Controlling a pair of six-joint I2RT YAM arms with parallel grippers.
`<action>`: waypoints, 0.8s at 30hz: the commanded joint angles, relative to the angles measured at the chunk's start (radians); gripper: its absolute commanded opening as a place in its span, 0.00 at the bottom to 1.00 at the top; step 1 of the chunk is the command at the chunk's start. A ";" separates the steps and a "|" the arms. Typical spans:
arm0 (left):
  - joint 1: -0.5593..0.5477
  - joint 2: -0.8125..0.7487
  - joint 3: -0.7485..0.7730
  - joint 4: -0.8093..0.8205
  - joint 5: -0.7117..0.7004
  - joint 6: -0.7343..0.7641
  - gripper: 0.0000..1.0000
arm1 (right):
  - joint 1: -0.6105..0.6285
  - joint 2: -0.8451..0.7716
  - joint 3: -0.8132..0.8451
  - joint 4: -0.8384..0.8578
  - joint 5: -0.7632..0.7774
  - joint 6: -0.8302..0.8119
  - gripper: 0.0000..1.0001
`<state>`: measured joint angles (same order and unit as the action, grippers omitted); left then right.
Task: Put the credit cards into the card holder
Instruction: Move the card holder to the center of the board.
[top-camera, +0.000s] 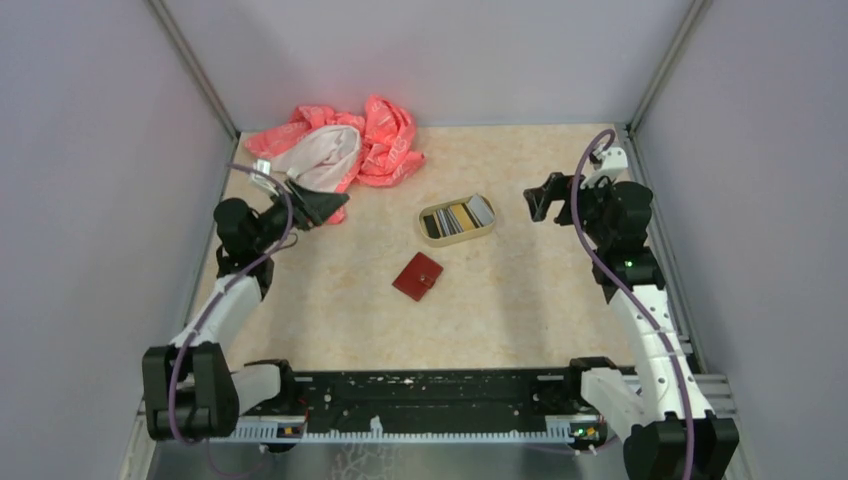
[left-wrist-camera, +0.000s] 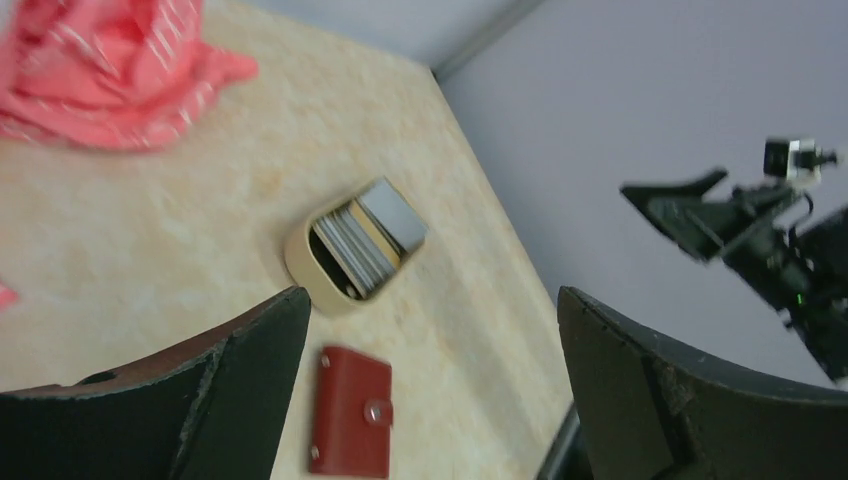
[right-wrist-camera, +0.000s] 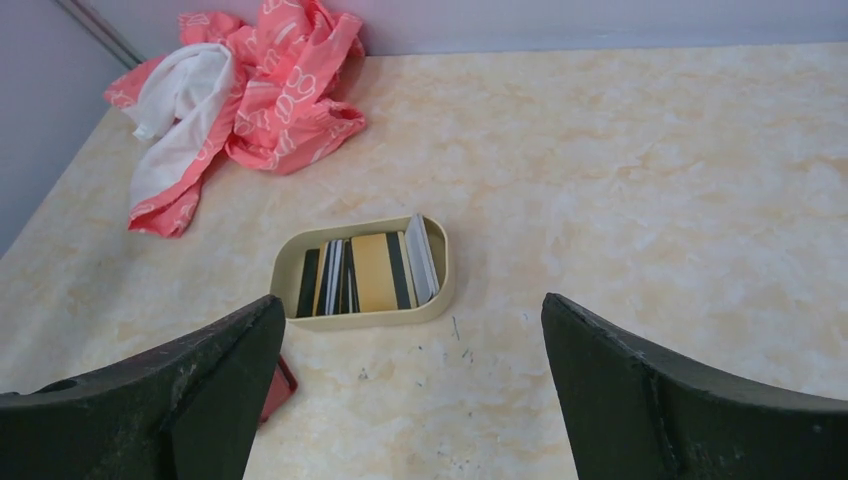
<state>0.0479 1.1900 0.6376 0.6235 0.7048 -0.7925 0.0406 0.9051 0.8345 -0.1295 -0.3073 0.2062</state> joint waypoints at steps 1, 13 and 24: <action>-0.037 -0.159 -0.071 -0.053 0.215 0.022 0.99 | -0.006 -0.031 0.045 0.081 -0.065 -0.014 0.98; -0.615 -0.356 -0.176 -0.551 -0.434 0.327 0.96 | 0.050 0.154 0.073 -0.134 -0.764 -0.541 0.98; -0.621 -0.368 -0.526 -0.084 -0.474 0.099 0.99 | 0.050 0.074 -0.025 -0.129 -0.622 -0.617 0.98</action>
<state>-0.5678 0.8417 0.1062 0.3962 0.3111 -0.6182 0.0853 0.9852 0.7704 -0.2588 -0.9325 -0.3485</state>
